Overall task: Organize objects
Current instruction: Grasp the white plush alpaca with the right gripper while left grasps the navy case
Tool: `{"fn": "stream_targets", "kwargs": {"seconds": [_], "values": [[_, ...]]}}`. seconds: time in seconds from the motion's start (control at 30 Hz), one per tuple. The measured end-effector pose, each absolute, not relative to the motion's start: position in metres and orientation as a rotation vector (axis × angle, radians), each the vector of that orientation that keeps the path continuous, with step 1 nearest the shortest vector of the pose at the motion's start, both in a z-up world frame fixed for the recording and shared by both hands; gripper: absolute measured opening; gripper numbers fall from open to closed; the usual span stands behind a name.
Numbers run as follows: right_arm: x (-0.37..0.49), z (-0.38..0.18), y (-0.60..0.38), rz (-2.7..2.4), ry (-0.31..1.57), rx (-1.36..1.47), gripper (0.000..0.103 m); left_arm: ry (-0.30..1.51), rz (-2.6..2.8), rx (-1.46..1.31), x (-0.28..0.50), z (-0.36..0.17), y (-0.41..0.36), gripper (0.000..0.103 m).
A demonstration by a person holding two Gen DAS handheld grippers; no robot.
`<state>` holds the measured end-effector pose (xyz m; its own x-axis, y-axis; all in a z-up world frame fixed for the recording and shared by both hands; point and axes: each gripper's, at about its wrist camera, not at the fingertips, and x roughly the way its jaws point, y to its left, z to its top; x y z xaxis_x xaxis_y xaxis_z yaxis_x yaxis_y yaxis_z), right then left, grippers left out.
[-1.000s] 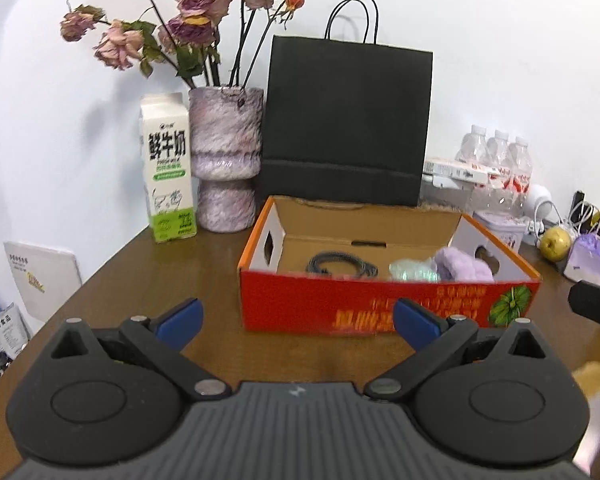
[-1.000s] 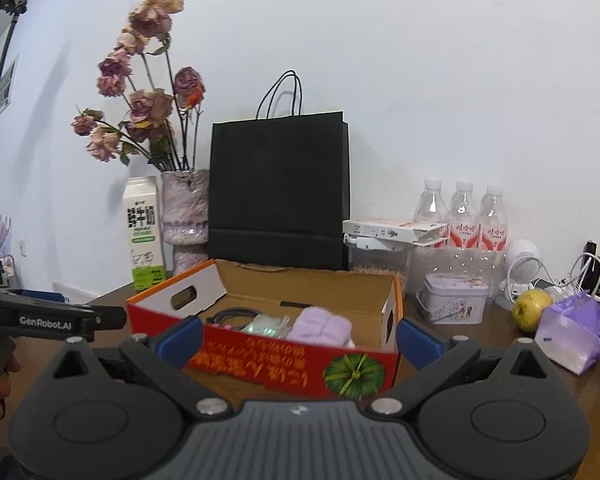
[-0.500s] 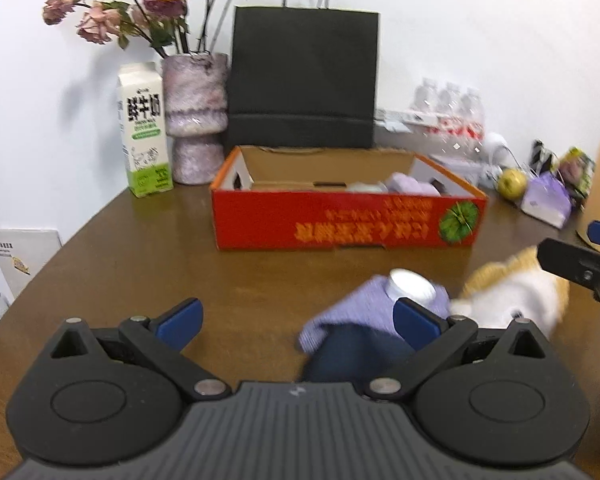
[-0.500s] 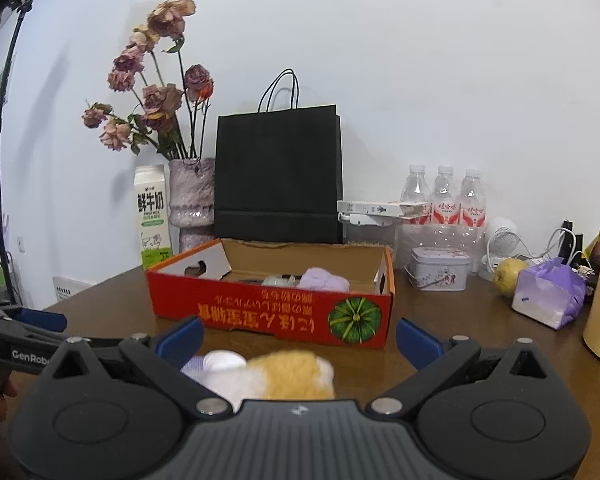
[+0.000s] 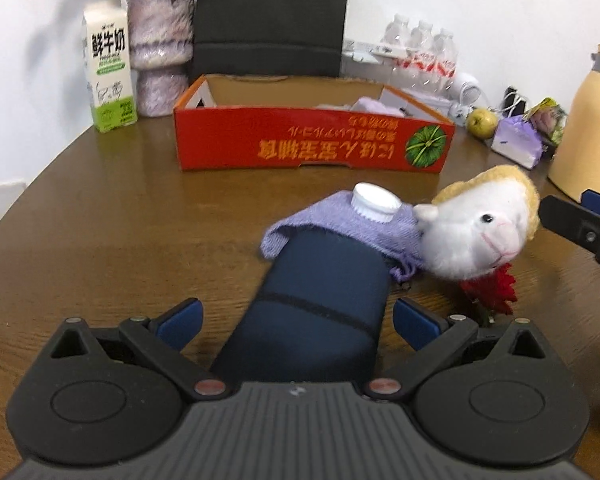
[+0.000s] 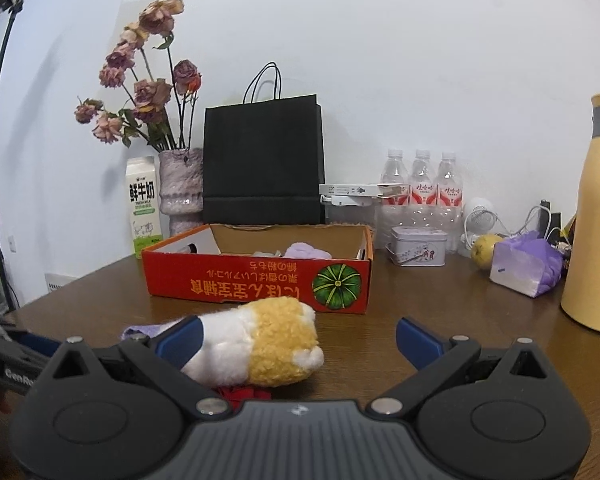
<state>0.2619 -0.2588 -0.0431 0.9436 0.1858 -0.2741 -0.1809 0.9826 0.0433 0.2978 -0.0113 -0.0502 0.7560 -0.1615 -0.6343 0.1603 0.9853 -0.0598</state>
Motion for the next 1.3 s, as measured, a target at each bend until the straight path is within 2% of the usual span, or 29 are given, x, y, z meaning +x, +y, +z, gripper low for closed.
{"fn": "stream_targets", "kwargs": {"seconds": [0.6, 0.63, 0.67, 0.73, 0.93, 1.3], "values": [[0.264, -0.047, -0.245, 0.232, 0.303, -0.038, 0.103, 0.738, -0.119, 0.056, 0.307, -0.06, -0.027, 0.103], [0.264, -0.047, -0.245, 0.233, 0.303, -0.038, 0.103, 0.735, -0.118, 0.053, 0.306, -0.059, -0.026, 0.099], [0.264, -0.047, -0.244, 0.233, 0.303, -0.038, 0.103, 0.727, -0.124, 0.048, 0.305, -0.058, -0.026, 0.088], [0.264, -0.048, -0.244, 0.234, 0.303, -0.038, 0.103, 0.707, -0.133, 0.045, 0.301, -0.054, -0.026, 0.077], [0.266, -0.05, -0.243, 0.229, 0.315, -0.041, 0.103, 0.697, -0.159, 0.02, 0.3, -0.051, -0.022, 0.068], [0.268, -0.052, -0.242, 0.252, 0.31, -0.045, 0.103, 0.645, -0.14, -0.031, 0.289, -0.045, -0.011, 0.064]]}}
